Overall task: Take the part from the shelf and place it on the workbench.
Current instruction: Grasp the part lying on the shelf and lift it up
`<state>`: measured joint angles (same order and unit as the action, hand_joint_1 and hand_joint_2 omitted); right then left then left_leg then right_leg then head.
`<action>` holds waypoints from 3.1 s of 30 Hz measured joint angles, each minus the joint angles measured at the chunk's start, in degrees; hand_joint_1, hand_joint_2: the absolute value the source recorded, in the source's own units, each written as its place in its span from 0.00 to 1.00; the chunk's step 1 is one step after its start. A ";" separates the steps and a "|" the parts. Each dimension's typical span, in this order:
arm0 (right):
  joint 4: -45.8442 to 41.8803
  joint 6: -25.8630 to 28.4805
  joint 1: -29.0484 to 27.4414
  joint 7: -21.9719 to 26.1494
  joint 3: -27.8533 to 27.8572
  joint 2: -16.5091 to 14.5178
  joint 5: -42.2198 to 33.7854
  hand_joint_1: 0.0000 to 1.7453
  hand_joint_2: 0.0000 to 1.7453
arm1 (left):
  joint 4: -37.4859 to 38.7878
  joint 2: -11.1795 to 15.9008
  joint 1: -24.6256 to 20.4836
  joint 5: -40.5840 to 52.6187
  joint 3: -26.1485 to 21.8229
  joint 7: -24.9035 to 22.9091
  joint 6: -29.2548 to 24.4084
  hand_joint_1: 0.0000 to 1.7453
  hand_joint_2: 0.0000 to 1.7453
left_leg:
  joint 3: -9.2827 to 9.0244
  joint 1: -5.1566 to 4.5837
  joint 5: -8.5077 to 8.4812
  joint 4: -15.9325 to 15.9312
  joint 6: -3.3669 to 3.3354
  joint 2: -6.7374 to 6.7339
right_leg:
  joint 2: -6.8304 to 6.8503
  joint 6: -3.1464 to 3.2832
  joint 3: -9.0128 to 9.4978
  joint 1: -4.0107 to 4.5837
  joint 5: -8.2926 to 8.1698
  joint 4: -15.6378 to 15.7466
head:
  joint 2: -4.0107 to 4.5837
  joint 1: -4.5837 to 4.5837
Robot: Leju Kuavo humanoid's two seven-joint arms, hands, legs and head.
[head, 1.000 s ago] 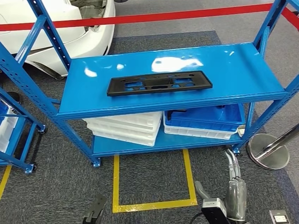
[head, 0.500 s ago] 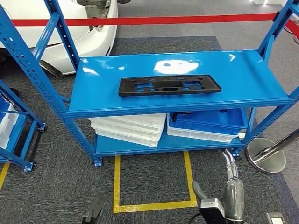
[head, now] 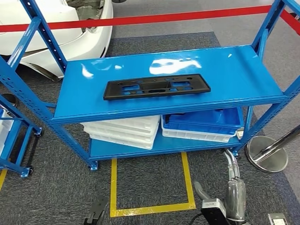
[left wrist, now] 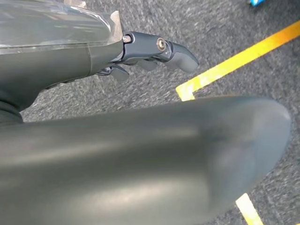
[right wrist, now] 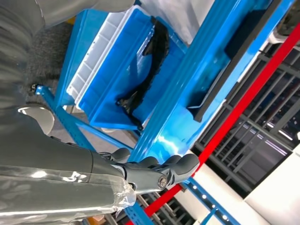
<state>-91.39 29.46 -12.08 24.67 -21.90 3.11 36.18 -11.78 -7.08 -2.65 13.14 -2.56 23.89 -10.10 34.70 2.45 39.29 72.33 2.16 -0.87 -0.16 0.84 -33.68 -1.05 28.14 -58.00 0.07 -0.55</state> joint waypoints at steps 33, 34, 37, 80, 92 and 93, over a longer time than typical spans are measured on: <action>0.52 -1.76 0.42 -0.15 1.26 -0.05 -1.81 0.00 1.00 | 0.19 -0.13 -0.03 1.01 0.00 -0.90 0.33 0.00 0.00 | 3.80 -1.32 -5.06 -0.66 -1.29 0.60 | -0.35 0.09 1.54 0.42 0.87 0.37 | 0.00 -0.21; 0.60 -1.85 0.44 -0.15 1.32 -0.05 -1.87 0.00 1.00 | 0.19 -0.13 -0.04 1.01 0.00 -0.90 0.33 0.00 0.00 | 2.53 -1.19 -7.74 -4.43 -1.25 0.60 | -0.43 -0.17 2.07 0.35 1.28 0.33 | 0.00 -0.21; 0.77 -2.20 0.75 -0.30 1.60 -0.03 -2.06 0.00 1.00 | 0.27 -0.18 -0.16 1.05 0.01 -0.93 0.38 0.00 0.00 | -0.44 -1.29 -11.03 -12.06 -1.66 0.70 | -0.66 -1.23 2.72 0.49 2.20 0.03 | 0.00 -0.20; 8.11 -15.06 8.58 -0.67 10.21 0.76 -5.45 0.00 0.00 | 0.34 -0.39 -1.50 4.26 0.82 -2.72 1.19 0.00 0.00 | -2.42 -1.73 -9.35 -12.99 -4.45 1.33 | -0.08 -2.65 -4.64 0.59 2.19 -9.58 | 0.00 -0.22; 9.78 -16.62 10.05 -0.62 11.14 0.93 -3.57 0.00 0.00 | 0.34 -0.39 -2.02 4.94 0.94 -2.81 1.55 0.00 0.00 | 4.98 -1.76 -2.75 1.76 -1.63 1.18 | 0.03 0.41 0.56 0.69 0.22 0.17 | 0.00 -0.55; 9.92 -16.63 10.03 -0.62 11.14 0.93 -3.56 0.00 0.00 | 0.34 -0.39 -1.93 4.94 0.94 -2.82 1.56 0.00 0.00 | 5.72 -1.71 -3.71 2.17 -1.58 1.17 | -0.03 0.38 0.86 0.68 0.45 0.17 | 0.00 -0.55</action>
<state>-81.48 12.83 -2.05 24.05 -10.75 4.04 32.62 -11.43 -7.48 -4.57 18.08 -1.62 21.07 -8.55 40.41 0.73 35.58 74.51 0.58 0.31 -0.19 1.21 -32.82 -0.37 28.59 -57.83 0.07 -1.10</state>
